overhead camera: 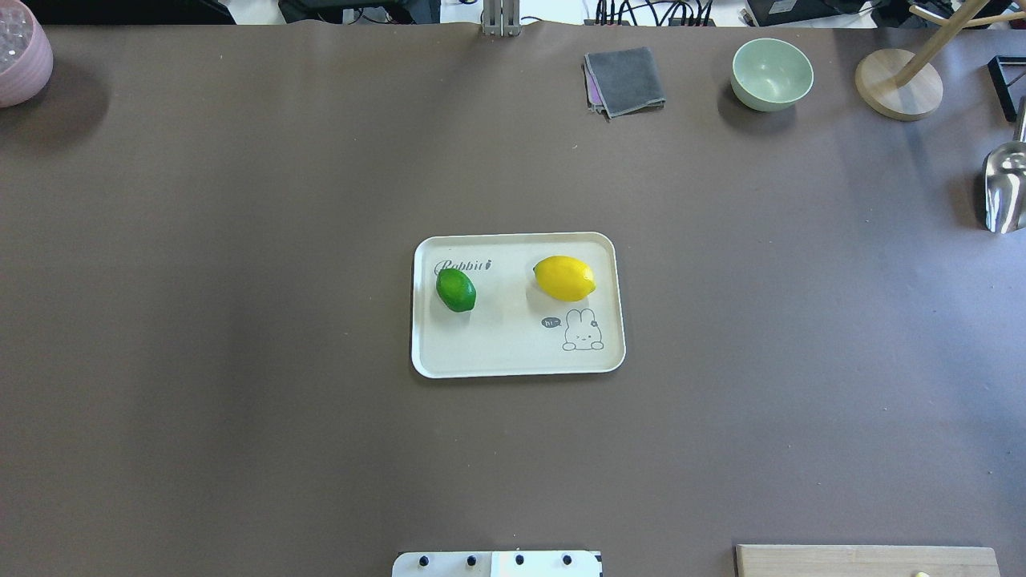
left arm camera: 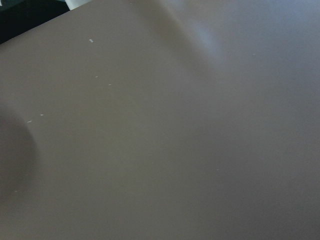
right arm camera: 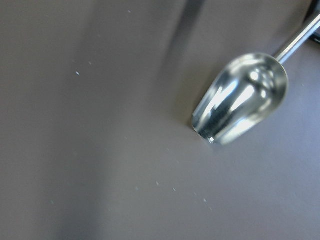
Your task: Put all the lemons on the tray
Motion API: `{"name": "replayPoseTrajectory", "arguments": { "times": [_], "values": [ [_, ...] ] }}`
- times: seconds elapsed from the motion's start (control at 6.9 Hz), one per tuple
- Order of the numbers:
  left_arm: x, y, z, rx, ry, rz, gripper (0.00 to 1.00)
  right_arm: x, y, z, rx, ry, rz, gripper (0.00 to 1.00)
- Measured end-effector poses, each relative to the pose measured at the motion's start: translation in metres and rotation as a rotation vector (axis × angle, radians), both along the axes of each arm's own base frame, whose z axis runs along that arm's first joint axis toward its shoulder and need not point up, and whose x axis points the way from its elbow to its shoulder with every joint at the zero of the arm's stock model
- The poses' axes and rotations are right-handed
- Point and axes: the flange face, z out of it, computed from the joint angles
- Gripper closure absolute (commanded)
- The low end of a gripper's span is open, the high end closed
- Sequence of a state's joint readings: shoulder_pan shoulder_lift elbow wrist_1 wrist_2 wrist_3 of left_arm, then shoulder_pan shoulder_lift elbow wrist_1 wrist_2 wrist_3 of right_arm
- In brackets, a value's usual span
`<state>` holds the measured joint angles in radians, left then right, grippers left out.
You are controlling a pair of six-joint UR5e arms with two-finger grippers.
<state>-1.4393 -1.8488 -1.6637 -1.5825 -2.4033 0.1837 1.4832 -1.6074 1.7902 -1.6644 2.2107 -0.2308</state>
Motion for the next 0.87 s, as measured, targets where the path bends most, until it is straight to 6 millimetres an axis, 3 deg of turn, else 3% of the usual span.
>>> {"name": "replayPoseTrajectory", "arguments": {
  "times": [0.14,0.29,0.58,0.87],
  "values": [
    [-0.034,0.004,0.015,-0.001,-0.017,-0.013,0.01,0.034,0.030,0.029,-0.036,0.004,0.034,0.00],
    [-0.058,0.015,0.040,-0.036,-0.027,-0.037,0.01,0.056,0.050,0.045,-0.063,0.003,0.072,0.00],
    [-0.073,0.057,0.124,-0.166,-0.035,-0.059,0.01,0.067,0.066,0.056,-0.090,-0.013,0.101,0.00],
    [-0.080,0.088,0.182,-0.275,-0.036,-0.083,0.01,0.064,0.070,0.062,-0.110,-0.066,0.107,0.00]
  ]
}}
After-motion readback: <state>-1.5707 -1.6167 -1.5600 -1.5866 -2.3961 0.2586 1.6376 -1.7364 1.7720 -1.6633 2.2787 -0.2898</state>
